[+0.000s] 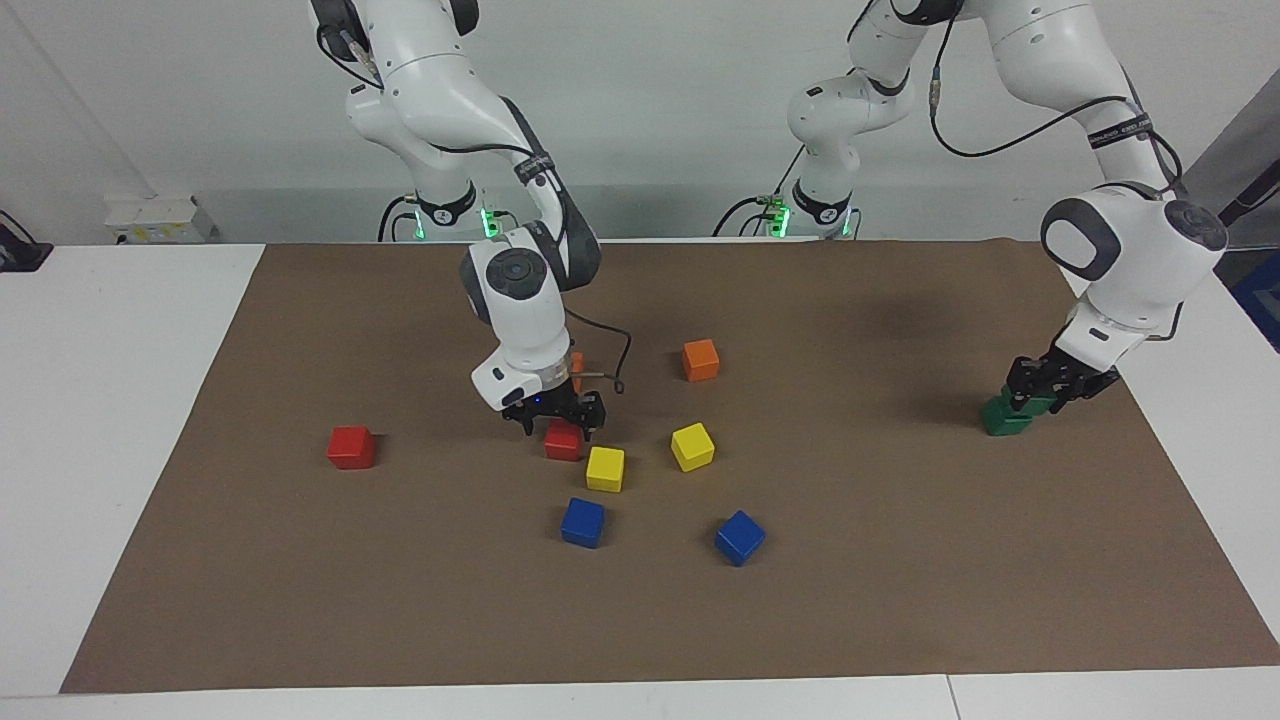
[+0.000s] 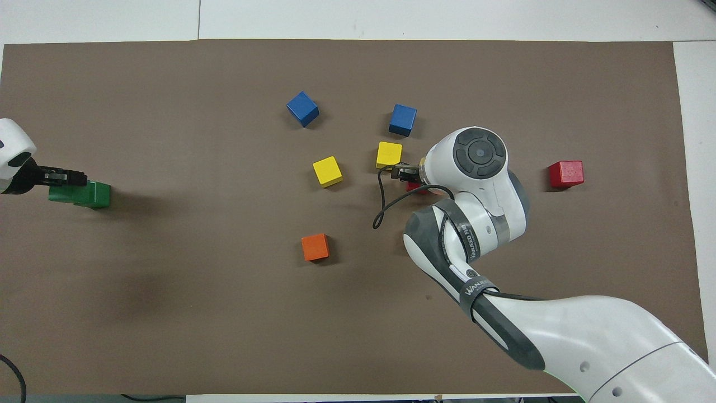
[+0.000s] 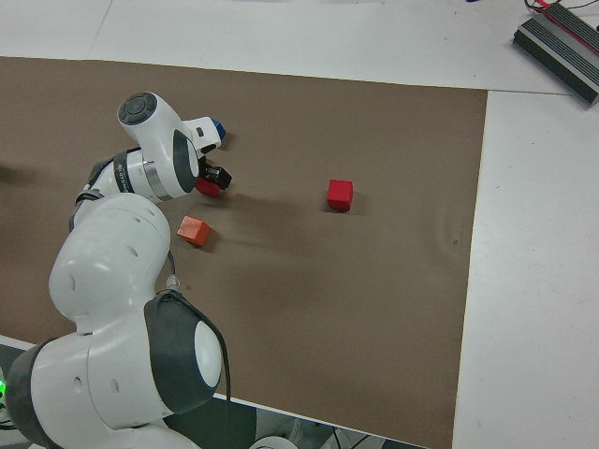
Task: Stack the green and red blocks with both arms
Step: 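Open the left gripper on the green stack while the right gripper grips red, then lift the red cube with the right gripper and carry it to the other red cube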
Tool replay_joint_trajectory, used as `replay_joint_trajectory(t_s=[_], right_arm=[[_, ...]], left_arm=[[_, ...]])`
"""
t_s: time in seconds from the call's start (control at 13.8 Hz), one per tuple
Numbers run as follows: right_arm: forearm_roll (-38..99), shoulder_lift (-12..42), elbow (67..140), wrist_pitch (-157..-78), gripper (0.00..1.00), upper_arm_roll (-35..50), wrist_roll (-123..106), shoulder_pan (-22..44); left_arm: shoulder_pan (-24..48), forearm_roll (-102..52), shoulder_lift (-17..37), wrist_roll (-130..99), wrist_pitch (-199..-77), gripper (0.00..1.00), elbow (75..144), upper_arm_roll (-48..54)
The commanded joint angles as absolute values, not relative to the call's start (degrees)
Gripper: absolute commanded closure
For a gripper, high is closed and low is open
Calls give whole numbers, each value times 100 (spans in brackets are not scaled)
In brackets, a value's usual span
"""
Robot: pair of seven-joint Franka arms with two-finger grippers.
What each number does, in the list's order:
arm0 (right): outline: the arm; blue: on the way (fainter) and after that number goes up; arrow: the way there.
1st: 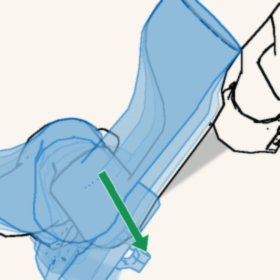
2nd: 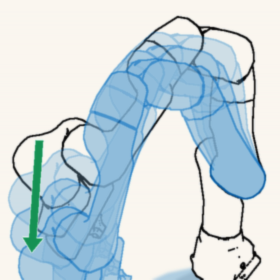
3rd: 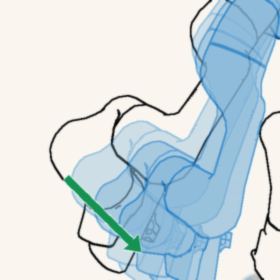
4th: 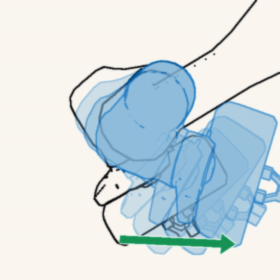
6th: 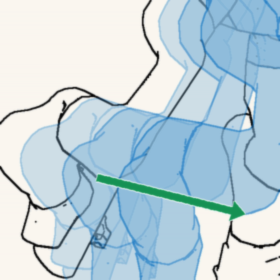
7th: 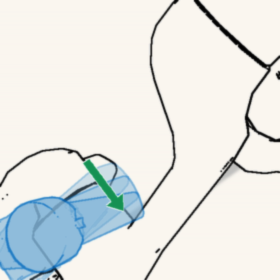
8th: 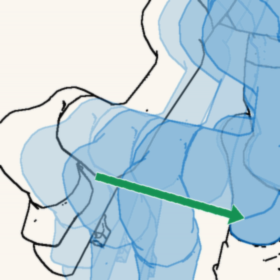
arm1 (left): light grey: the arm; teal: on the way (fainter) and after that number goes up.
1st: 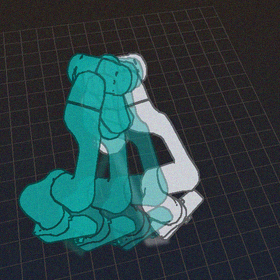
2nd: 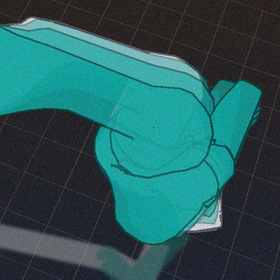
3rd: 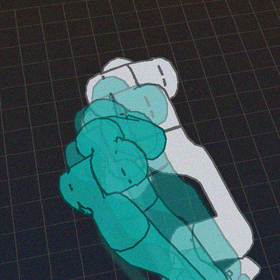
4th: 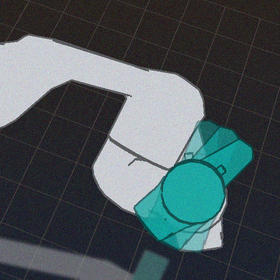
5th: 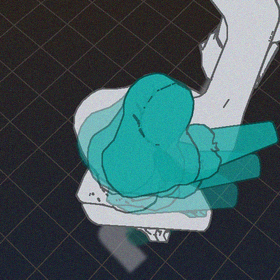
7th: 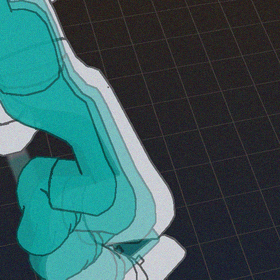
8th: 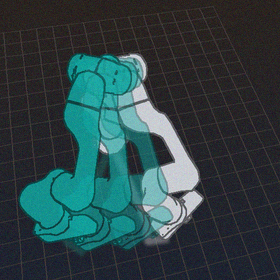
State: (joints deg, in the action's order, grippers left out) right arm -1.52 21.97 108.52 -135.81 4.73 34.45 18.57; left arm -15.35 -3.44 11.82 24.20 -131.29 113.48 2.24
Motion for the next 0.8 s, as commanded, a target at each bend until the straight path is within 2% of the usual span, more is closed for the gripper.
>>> replay_joint_trajectory(t_s=[0.0,0.07,0.22,0.29,0.43,0.51,0.72], right_arm=[[-229,2215,10925,-13772,7,501,3560,1837],[-237,2206,10977,-13799,14,492,3525,1837],[-255,2197,10960,-13712,52,483,3489,1819],[-307,2154,10934,-13633,74,483,3324,1741],[-343,2040,10663,-13125,96,475,2920,1522],[-343,2013,10391,-12748,100,475,2744,1460],[-343,1969,9521,-11535,100,466,1981,1118]], left_arm=[[-1591,-466,888,2488,-13421,100,11760,264],[-1573,-466,888,2479,-13421,100,11760,264],[-1521,-466,888,2426,-13438,100,11786,255],[-1512,-466,888,2408,-13456,100,11804,255],[-1512,-466,888,2434,-13649,100,11830,255],[-1512,-466,888,2426,-13667,100,11856,255],[-1512,-466,888,2417,-13711,100,11892,255]])
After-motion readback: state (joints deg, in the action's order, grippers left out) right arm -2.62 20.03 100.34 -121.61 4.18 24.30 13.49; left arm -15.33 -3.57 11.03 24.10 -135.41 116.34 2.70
